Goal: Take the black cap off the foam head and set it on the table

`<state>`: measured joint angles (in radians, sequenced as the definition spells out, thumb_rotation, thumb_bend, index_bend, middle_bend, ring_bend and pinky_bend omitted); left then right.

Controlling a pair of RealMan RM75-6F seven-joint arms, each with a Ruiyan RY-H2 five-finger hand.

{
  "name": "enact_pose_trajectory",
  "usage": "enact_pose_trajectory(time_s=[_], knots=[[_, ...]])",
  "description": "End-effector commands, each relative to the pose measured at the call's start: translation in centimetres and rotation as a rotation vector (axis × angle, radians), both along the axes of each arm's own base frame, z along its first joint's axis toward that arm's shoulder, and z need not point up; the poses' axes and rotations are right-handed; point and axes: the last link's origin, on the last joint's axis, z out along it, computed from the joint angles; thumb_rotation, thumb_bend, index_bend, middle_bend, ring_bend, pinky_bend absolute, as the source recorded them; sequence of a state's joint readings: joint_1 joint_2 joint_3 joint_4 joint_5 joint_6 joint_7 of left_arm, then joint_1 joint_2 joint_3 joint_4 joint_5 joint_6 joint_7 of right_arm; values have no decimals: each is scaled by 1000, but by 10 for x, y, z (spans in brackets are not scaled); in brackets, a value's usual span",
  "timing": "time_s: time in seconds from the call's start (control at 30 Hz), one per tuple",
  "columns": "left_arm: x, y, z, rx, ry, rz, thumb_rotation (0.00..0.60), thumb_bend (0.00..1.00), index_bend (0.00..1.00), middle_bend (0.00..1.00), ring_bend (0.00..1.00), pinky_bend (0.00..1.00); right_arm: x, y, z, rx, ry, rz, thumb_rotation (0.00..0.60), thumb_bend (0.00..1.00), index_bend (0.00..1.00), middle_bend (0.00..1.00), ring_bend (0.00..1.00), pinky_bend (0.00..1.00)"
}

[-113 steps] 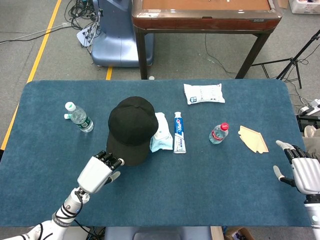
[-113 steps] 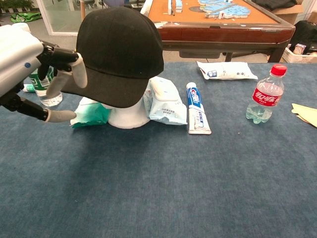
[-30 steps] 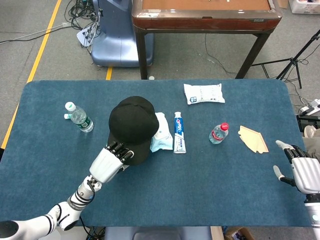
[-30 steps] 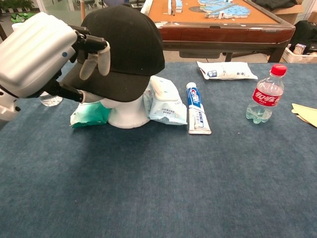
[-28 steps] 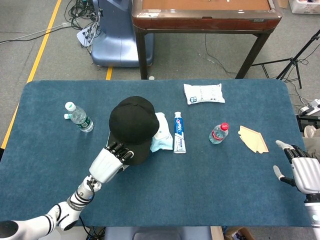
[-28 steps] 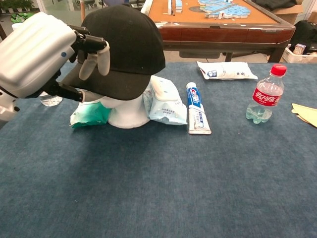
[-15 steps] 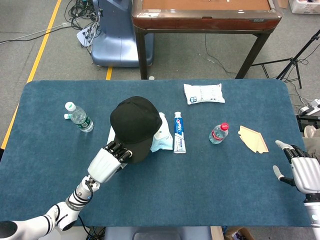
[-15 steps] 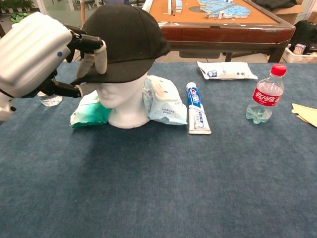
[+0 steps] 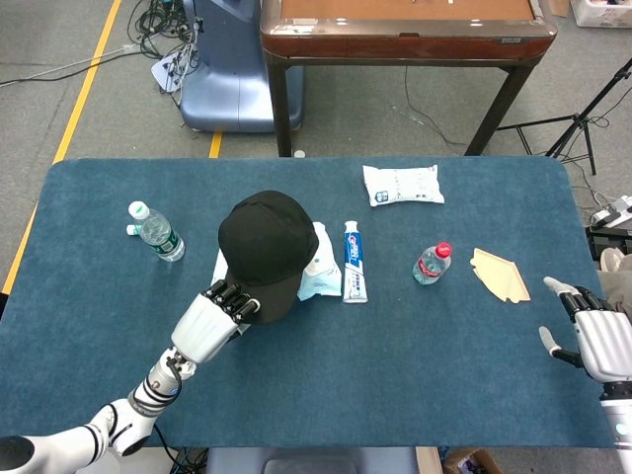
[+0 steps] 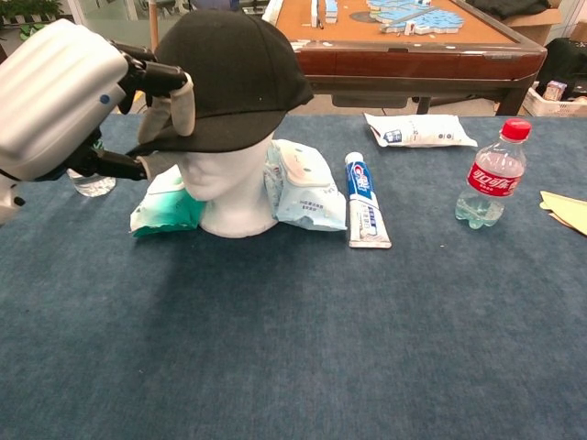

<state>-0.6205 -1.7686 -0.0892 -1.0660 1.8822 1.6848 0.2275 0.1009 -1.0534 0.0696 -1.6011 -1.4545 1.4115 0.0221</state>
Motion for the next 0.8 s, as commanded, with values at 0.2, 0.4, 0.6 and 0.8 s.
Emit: enact_pose_trajectory(time_s=[0.2, 0.4, 0.6, 0.8], knots=[[3, -5, 4, 11, -1, -35, 600, 499, 668, 747, 531, 609, 0, 0, 0, 1, 1, -1, 600, 362, 170, 258, 209, 335], [9, -10, 9, 36, 8, -67, 600, 499, 670, 747, 531, 609, 1, 0, -1, 3, 4, 0, 600, 363, 170, 258, 210, 335], [15, -12, 15, 65, 21, -91, 600, 500, 672, 749, 531, 609, 1, -1, -2, 3, 5, -1, 600, 362, 170, 258, 209, 335], [20, -12, 19, 89, 25, -95, 600, 503, 674, 750, 531, 609, 1, -1, -2, 6, 5, 0, 600, 362, 171, 258, 209, 335]])
